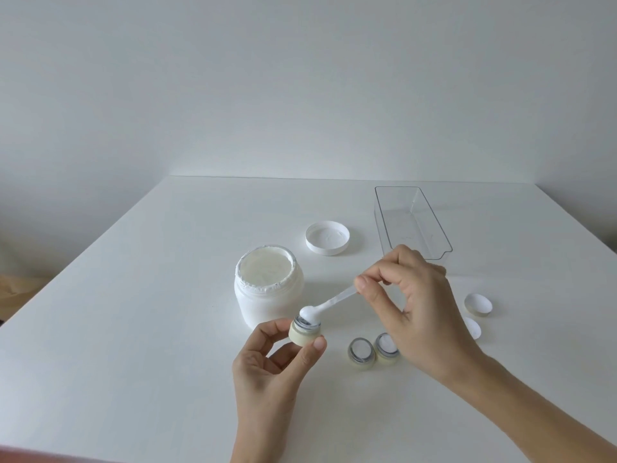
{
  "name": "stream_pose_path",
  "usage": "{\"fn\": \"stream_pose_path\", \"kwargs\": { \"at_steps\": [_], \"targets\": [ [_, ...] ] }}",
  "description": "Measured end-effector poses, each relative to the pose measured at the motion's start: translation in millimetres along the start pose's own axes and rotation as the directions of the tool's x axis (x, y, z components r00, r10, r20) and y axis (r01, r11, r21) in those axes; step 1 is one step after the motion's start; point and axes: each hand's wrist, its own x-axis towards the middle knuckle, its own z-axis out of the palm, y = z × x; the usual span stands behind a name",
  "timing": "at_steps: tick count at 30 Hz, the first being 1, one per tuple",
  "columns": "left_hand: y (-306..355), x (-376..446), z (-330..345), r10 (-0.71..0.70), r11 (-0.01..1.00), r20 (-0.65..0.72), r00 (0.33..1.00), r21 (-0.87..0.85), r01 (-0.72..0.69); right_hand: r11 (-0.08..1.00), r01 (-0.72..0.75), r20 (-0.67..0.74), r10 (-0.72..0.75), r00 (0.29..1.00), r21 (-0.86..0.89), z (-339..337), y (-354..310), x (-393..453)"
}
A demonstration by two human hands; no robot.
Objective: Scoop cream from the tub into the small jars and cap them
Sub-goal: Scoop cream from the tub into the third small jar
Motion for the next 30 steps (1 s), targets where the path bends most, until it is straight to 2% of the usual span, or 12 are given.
{"fn": "stream_pose_path", "kwargs": {
  "at_steps": [3,6,9,12,16,20,25,28,30],
  "targets": [
    [-0.2,0.3,-0.4,-0.002,1.000,-0.001,1.000,0.005,0.002,0.952,0.224,-0.045,-0.238,0.970,-0.209,-0.6,-4.9,-5.0],
    [0.3,0.4,-0.5,0.001,1.000,0.001,1.000,0.005,-0.001,0.820,0.414,-0.041,-0.466,0.884,-0.396,-2.7,-7.2,-11.3],
    [0.1,0.7,-0.8,-0.001,1.000,-0.001,1.000,0.006,0.001,0.716,0.499,-0.013,-0.578,0.816,-0.488,-4.0,-7.8,-17.4],
    [-0.5,0.9,-0.9,0.000,1.000,-0.003,1.000,0.007,0.000,0.692,0.529,-0.009,-0.611,0.792,-0.491,-7.1,-7.2,-21.4],
    [-0.6,1.6,-0.9,-0.003,1.000,-0.005,1.000,0.004,0.003,0.707,0.540,-0.030,-0.619,0.785,-0.458,-12.6,-4.7,-23.0],
    [-0.6,1.6,-1.4,0.001,1.000,-0.003,1.000,0.006,-0.001,0.771,0.491,-0.079,-0.565,0.822,-0.406,-15.1,-2.2,-20.5],
    [0.0,0.6,0.6,0.000,1.000,-0.030,1.000,-0.001,0.000,0.932,0.291,-0.235,-0.339,0.911,-0.218,-19.5,-6.3,-3.6],
    [2.1,0.3,1.9,0.009,1.000,-0.026,1.000,-0.008,-0.009,0.979,0.170,-0.230,-0.191,0.954,-0.109,-15.4,-13.8,15.2],
    [3.4,-0.2,2.7,0.017,1.000,-0.012,1.000,-0.012,-0.017,0.986,0.140,-0.198,-0.155,0.968,-0.090,-7.4,-19.7,27.1]
  ]
}}
